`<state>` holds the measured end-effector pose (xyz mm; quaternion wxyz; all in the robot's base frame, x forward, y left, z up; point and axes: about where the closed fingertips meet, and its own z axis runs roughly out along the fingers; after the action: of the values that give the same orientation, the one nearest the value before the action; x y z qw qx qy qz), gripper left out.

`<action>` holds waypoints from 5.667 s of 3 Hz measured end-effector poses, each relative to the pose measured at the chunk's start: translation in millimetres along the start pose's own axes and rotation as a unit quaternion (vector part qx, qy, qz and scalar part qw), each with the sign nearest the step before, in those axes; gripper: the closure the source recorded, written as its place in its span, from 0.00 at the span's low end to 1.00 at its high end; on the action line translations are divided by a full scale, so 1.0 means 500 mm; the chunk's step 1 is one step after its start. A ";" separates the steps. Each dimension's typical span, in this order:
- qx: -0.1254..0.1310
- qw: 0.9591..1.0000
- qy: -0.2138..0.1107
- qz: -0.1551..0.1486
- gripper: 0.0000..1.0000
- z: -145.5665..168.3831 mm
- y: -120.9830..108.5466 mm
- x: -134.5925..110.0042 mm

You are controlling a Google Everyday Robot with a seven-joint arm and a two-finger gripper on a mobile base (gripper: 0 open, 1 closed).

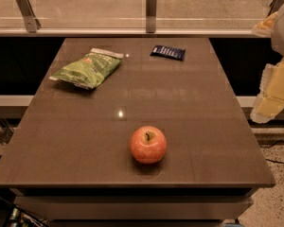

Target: Move apple near green jalapeno chip bag

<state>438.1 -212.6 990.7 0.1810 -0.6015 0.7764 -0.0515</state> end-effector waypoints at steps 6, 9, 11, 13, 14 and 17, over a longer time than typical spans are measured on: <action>-0.014 0.980 -0.181 0.077 0.00 -0.043 0.090 0.034; -0.029 0.962 -0.260 0.078 0.00 -0.003 0.138 -0.017; -0.014 0.957 -0.272 0.096 0.00 -0.003 0.118 -0.015; -0.020 0.934 -0.338 0.116 0.00 0.064 0.129 -0.037; -0.039 0.921 -0.368 0.117 0.00 0.111 0.152 -0.066; -0.087 0.889 -0.435 0.111 0.00 0.216 0.192 -0.144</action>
Offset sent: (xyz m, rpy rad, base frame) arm -0.0082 -0.0109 0.0139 0.1065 -0.0219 -0.0260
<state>402.4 -103.2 877.3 0.4518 -0.4871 0.6829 0.3036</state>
